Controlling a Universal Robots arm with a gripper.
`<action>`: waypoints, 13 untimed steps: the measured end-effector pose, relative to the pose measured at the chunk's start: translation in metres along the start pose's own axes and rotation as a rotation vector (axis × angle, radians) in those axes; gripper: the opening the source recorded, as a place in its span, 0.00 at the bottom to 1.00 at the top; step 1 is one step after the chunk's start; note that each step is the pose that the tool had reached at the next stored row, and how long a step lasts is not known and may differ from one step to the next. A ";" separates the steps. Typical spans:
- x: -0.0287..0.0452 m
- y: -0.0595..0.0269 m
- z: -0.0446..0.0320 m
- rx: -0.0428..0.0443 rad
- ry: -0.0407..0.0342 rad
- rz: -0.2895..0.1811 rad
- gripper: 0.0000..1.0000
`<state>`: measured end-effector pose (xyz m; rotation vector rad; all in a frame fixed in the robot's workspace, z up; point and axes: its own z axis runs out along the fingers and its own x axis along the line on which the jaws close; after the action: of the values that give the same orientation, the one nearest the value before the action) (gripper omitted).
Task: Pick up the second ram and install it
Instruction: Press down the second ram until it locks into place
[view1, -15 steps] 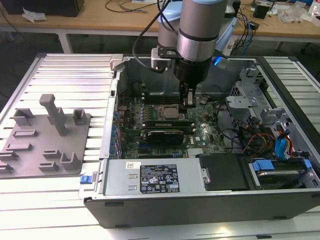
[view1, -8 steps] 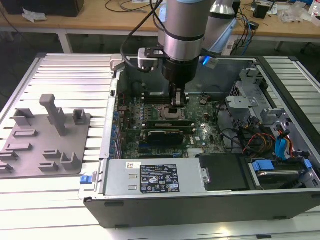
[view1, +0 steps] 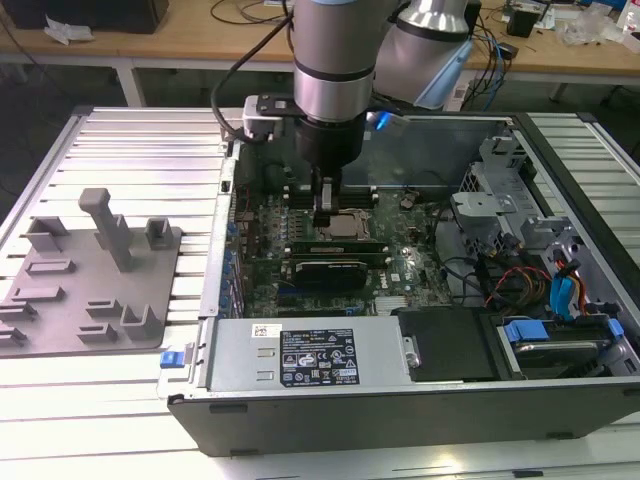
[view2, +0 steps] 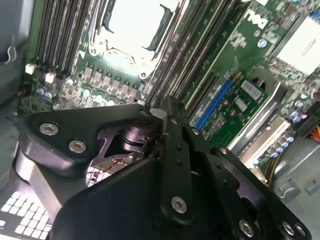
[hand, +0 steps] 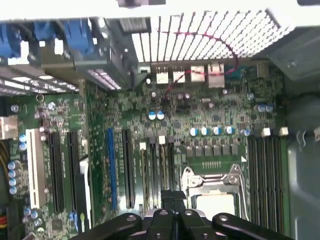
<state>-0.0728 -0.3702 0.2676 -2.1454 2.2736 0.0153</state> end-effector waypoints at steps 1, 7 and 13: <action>0.0003 0.0008 0.0001 0.0000 0.0001 0.000 0.08; 0.0014 -0.0047 0.0047 -0.0001 0.0002 0.000 0.08; 0.0015 -0.0059 0.0153 -0.0001 0.0000 0.000 0.08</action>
<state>-0.0668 -0.3717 0.2524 -2.1456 2.2734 0.0153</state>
